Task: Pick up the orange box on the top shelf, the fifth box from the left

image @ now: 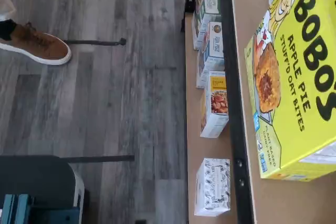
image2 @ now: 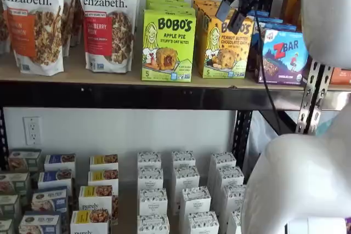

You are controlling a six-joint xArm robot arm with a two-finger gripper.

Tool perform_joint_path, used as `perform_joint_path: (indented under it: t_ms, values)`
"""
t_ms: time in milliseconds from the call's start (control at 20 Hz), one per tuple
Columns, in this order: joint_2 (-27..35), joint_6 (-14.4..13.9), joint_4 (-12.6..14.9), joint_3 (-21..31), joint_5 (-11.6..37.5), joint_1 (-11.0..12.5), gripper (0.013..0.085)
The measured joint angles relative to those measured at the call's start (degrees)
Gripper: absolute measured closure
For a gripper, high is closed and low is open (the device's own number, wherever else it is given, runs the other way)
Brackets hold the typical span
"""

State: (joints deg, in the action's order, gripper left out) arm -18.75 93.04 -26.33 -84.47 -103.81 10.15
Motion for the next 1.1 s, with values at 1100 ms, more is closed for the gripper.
perform_joint_path:
  t_ms: [1100]
  values:
    - [-5.4,-2.4,12.7,5.4,12.8,-6.1,0.013]
